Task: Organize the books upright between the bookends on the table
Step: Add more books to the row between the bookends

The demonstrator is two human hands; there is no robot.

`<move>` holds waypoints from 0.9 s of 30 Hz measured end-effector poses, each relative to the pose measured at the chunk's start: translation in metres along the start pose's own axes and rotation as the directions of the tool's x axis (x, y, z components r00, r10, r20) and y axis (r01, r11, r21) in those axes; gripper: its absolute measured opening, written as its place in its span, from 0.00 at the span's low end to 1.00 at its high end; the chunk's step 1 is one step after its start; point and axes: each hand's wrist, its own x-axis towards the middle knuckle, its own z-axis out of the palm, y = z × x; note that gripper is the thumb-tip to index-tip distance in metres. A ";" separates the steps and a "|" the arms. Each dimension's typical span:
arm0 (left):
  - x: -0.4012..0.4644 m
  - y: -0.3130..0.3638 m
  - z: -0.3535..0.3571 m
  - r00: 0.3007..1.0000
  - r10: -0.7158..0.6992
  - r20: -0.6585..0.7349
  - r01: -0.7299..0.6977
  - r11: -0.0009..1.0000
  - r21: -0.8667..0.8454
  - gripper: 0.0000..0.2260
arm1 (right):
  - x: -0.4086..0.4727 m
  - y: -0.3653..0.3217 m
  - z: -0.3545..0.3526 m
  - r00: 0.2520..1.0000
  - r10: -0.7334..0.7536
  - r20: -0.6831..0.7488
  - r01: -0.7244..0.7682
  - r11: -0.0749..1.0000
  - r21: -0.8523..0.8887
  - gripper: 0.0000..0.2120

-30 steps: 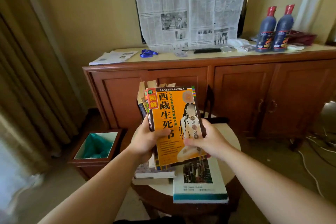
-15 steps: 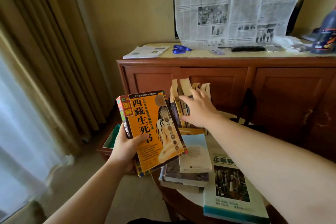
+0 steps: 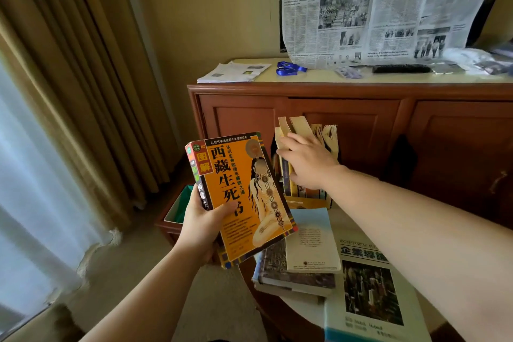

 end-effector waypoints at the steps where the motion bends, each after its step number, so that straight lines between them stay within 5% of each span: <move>1: 0.001 0.001 0.003 1.000 0.019 0.001 -0.019 1.000 0.009 0.22 | -0.004 0.003 0.000 1.000 0.016 -0.006 -0.016 1.000 -0.004 0.32; 12: 0.038 0.015 0.066 0.941 0.329 -0.077 -0.308 0.929 0.205 0.23 | -0.038 0.030 0.006 0.991 0.129 -0.047 -0.127 0.991 0.030 0.37; 27: 0.106 0.006 0.160 0.897 0.390 -0.208 -0.314 0.894 0.320 0.28 | -0.040 0.046 0.019 0.985 0.165 -0.061 -0.156 0.980 0.124 0.38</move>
